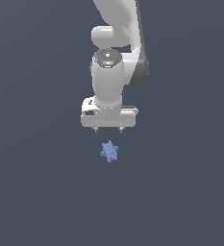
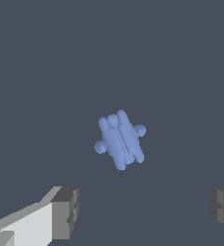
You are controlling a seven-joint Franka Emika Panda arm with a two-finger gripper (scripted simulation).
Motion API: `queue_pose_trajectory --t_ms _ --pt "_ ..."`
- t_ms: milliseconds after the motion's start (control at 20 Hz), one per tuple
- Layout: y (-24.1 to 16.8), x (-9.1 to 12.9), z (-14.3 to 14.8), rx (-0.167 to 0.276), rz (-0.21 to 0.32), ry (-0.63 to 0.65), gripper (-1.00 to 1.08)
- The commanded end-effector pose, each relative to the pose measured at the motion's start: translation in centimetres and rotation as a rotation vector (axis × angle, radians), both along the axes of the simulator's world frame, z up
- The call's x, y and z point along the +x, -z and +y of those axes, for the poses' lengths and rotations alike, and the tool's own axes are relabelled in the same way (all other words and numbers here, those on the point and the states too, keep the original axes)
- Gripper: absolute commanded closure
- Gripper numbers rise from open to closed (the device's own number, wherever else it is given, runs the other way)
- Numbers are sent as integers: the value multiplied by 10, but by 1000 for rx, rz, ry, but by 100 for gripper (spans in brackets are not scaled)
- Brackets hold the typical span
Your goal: Pick up the object and move it to a goal position.
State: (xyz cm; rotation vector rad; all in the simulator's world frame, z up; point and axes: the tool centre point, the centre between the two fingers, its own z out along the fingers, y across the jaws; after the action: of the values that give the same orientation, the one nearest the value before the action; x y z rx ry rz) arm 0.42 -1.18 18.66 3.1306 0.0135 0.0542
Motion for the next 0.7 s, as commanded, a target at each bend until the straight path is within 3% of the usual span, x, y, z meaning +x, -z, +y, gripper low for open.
queue_pose_trajectory --t_ms 0,400,650 --pt "0 0 0 0 0 0 -92" --pt "-17 15 18 -6 -50 -20 -92" --pt "-16 14 17 -6 -48 -25 -92"
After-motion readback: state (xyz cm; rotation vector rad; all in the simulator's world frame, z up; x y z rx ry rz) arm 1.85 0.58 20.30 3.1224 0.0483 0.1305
